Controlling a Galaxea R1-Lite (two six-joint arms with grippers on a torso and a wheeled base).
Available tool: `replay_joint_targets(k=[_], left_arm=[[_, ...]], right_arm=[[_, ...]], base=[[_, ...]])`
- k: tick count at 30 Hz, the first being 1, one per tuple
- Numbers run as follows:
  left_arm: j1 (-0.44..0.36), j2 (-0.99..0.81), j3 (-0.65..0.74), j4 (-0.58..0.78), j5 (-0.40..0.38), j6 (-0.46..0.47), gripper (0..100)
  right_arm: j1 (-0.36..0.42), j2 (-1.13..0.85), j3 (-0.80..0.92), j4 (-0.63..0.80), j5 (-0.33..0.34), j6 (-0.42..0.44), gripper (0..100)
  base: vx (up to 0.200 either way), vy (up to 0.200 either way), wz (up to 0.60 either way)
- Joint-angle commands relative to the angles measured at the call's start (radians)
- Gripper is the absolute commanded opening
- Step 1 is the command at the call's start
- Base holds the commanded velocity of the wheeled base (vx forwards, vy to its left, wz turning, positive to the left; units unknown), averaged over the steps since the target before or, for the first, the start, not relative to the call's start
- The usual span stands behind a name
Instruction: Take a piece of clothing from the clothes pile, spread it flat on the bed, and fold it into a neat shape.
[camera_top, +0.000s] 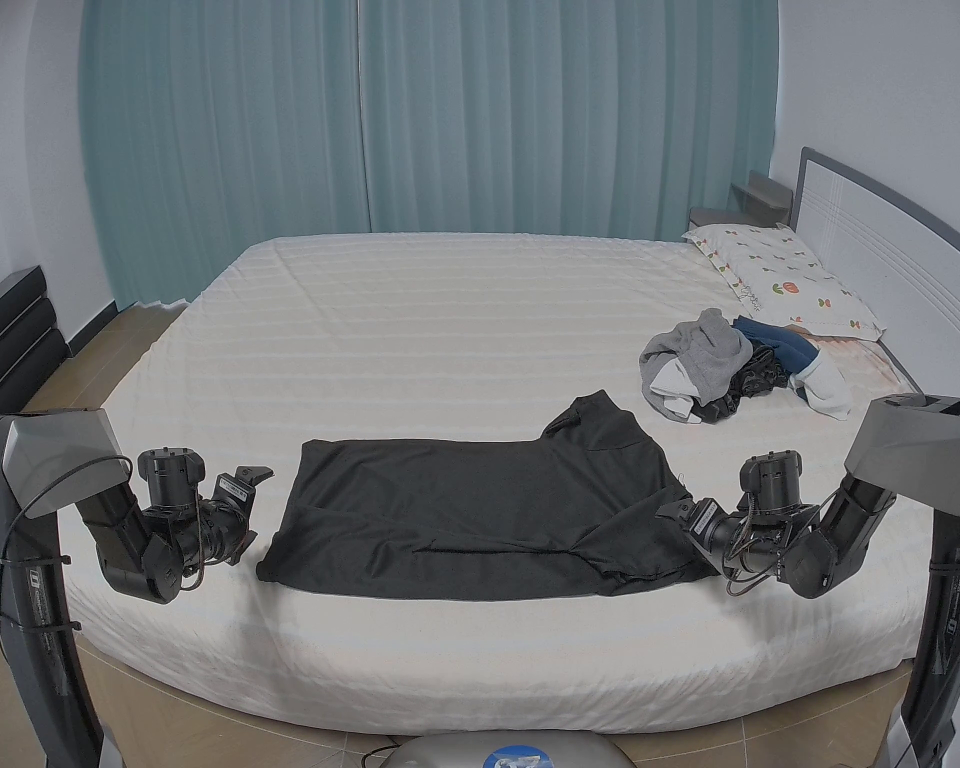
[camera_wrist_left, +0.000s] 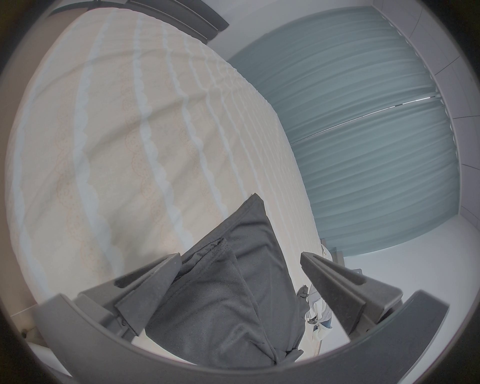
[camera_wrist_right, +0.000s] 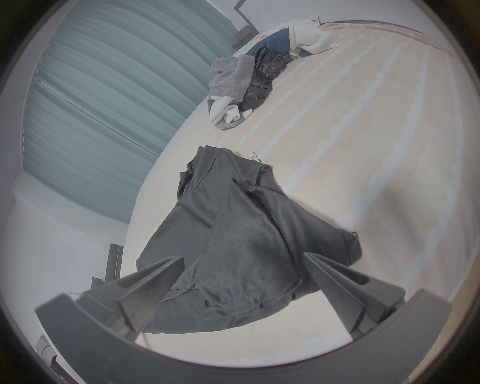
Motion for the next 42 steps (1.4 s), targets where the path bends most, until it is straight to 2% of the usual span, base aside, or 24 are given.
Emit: replay_joint_targets(k=[1,2,3,23,24,29,35,42], left_arm=[[0.0,0.0,0.001,0.0,0.0,0.0,100],[0.0,0.0,0.001,0.0,0.0,-0.002,100],[0.0,0.0,0.001,0.0,0.0,0.0,100],[0.0,0.0,0.0,0.001,-0.001,0.0,100],[0.0,0.0,0.0,0.001,-0.001,0.0,100],[0.0,0.0,0.0,0.001,-0.001,0.0,100],[0.002,-0.001,0.0,0.0,-0.001,-0.005,100],[0.006,-0.009,0.001,0.001,-0.015,-0.002,100]], right_arm=[[-0.001,0.063,-0.035,0.0,0.001,-0.001,100],[-0.001,0.072,-0.042,0.0,0.001,-0.002,100],[-0.001,0.077,-0.044,0.0,0.001,-0.002,0],[-0.039,0.036,0.024,0.002,-0.005,-0.027,0],[-0.039,0.036,0.025,0.002,-0.005,-0.03,100],[-0.041,0.002,0.031,-0.009,0.0,-0.027,100],[-0.084,-0.056,0.021,-0.014,0.01,-0.011,100],[-0.119,-0.052,-0.007,-0.049,0.041,0.085,100]], base=[[0.0,0.0,0.0],[0.0,0.0,0.0],[0.0,0.0,0.0],[0.0,0.0,0.0],[0.0,0.0,0.0],[0.0,0.0,0.0],[0.0,0.0,0.0],[0.0,0.0,0.0]])
